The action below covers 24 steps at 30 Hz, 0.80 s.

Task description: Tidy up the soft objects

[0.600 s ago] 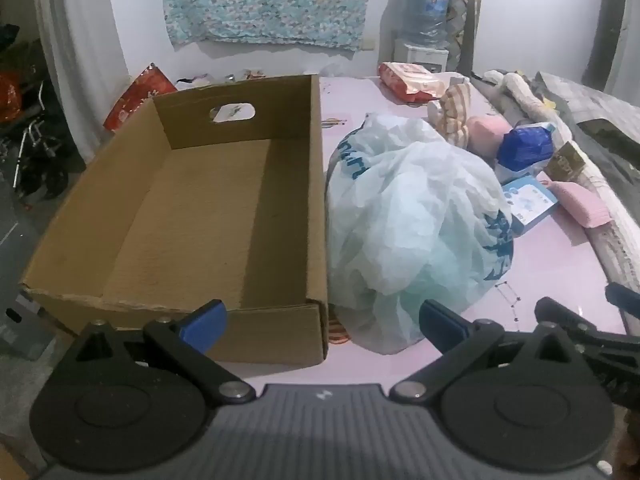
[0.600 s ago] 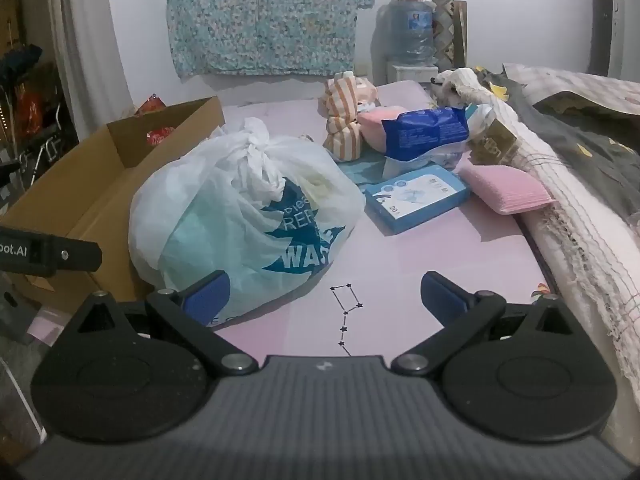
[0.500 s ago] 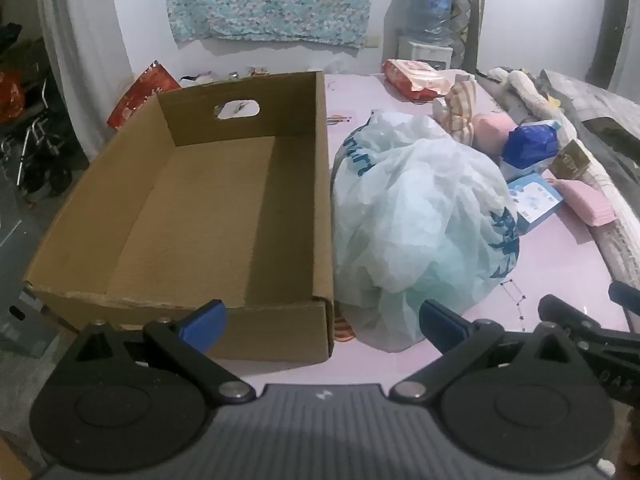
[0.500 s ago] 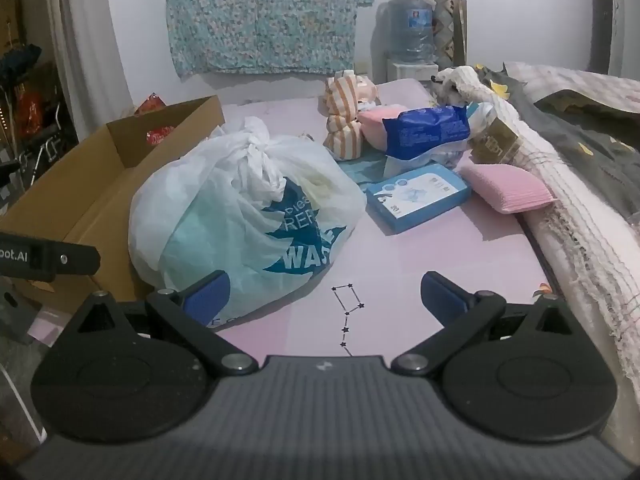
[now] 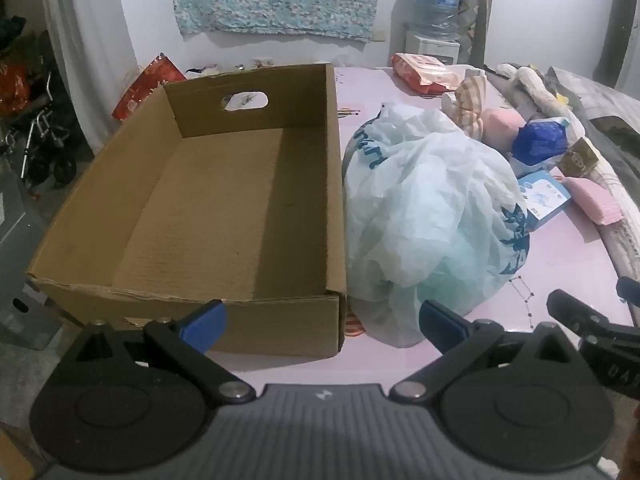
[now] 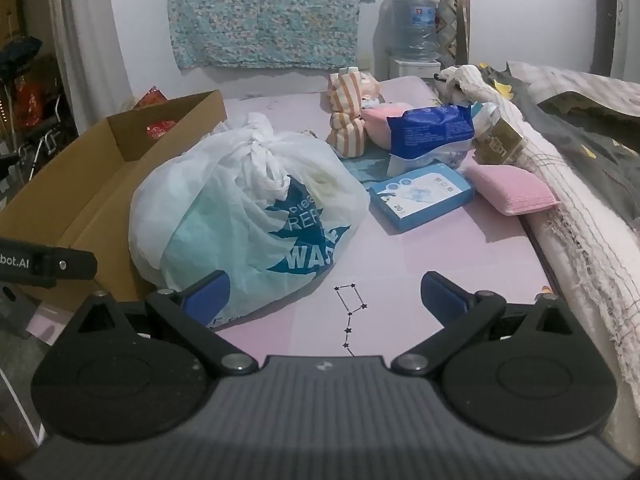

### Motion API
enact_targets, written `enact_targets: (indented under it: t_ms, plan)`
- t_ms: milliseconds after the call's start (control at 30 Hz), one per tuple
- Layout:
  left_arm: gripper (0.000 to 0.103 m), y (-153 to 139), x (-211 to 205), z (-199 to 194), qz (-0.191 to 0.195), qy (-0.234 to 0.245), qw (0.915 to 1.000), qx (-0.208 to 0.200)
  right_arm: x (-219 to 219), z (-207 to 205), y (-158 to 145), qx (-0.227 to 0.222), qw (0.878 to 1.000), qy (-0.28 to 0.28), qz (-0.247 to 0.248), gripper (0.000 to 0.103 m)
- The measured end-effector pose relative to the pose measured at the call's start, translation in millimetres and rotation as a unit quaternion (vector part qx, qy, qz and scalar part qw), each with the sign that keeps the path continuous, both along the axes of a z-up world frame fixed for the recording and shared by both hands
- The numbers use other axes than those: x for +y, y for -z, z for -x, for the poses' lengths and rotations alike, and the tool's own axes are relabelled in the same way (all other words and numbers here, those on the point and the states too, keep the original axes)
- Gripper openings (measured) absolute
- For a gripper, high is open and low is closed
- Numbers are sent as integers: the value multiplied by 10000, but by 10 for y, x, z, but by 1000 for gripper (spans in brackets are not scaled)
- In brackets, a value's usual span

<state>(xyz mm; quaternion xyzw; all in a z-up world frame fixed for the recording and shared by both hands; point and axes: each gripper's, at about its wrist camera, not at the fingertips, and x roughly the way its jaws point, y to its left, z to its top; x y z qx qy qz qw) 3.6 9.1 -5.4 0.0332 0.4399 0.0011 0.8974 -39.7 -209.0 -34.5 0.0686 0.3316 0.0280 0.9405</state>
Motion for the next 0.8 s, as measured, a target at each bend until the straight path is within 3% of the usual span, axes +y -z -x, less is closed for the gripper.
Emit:
enact_targets:
  t_ms: [800]
  plan:
    - [103, 16, 7, 18, 4, -7, 10000, 43, 13, -32, -4, 32, 10000, -24, 18, 102]
